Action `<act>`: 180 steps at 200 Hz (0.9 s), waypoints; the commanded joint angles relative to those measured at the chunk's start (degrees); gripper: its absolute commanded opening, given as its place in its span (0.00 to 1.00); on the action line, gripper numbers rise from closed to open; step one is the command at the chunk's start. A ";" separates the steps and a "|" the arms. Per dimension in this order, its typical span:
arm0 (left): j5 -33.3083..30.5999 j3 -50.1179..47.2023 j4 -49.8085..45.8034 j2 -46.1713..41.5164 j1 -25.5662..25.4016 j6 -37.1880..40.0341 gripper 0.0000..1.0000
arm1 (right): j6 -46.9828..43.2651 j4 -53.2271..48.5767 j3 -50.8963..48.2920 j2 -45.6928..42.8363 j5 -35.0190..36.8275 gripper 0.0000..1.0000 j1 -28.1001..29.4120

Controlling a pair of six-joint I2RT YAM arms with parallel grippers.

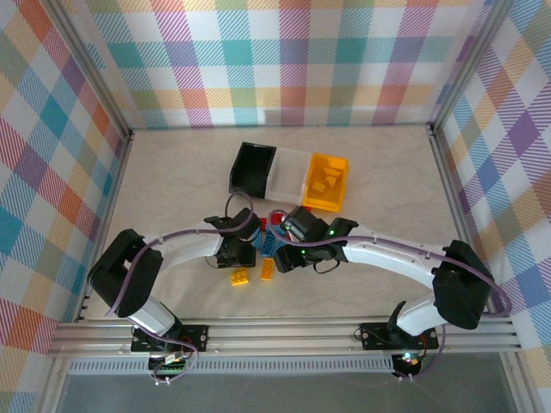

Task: Sort the legos into containers by color

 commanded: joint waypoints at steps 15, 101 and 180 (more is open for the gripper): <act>1.30 -2.07 -0.18 -0.61 -2.24 -2.64 0.57 | -1.06 1.80 -1.27 0.93 -0.35 0.69 0.32; -2.99 3.77 -1.04 5.22 -2.10 1.28 0.39 | -0.70 0.61 -3.40 -2.27 1.81 0.69 0.37; -3.94 6.19 -2.61 4.49 -2.17 2.69 0.36 | -0.70 0.24 -3.05 -2.79 2.23 0.69 0.26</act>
